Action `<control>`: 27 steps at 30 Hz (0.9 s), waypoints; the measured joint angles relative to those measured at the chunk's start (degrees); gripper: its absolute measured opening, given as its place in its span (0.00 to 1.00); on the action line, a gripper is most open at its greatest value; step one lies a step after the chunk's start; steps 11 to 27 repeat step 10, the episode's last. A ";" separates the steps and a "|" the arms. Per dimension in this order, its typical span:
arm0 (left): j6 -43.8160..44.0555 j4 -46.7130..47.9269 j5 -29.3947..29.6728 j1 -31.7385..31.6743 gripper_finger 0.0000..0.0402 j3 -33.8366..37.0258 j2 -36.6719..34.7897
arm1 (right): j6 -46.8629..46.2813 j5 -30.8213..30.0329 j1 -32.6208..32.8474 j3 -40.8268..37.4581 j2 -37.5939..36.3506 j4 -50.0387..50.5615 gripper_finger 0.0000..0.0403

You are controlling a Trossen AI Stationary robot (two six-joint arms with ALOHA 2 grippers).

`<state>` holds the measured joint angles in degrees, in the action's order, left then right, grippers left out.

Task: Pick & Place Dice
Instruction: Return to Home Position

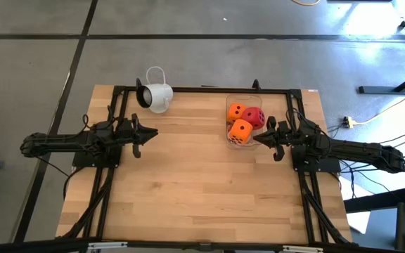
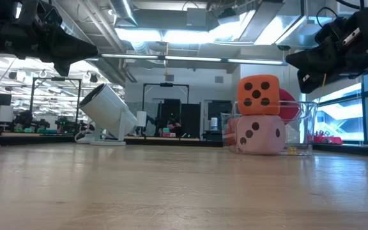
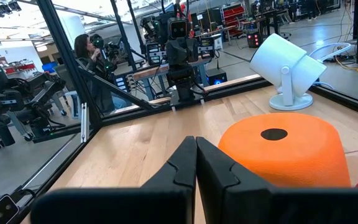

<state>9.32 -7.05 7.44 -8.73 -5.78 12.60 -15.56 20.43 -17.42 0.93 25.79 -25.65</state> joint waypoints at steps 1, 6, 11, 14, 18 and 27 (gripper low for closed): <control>0.00 0.01 0.00 0.01 0.12 0.00 0.00 | 0.00 0.00 0.00 0.00 0.00 0.00 0.02; -0.01 0.01 0.00 0.01 0.12 0.00 0.00 | -0.01 0.00 -0.01 0.00 -0.01 0.01 0.02; -0.02 0.00 0.00 0.00 0.12 -0.02 0.00 | -0.02 0.00 0.00 0.00 0.01 0.00 0.02; -0.02 0.00 0.00 0.00 0.12 -0.02 0.00 | -0.02 0.00 0.00 0.00 0.01 0.00 0.02; -0.02 0.00 0.00 0.00 0.12 -0.02 0.00 | -0.02 0.00 0.00 0.00 0.01 0.00 0.02; -0.02 0.00 0.00 0.00 0.12 -0.02 0.00 | -0.02 0.00 0.00 0.00 0.01 0.00 0.02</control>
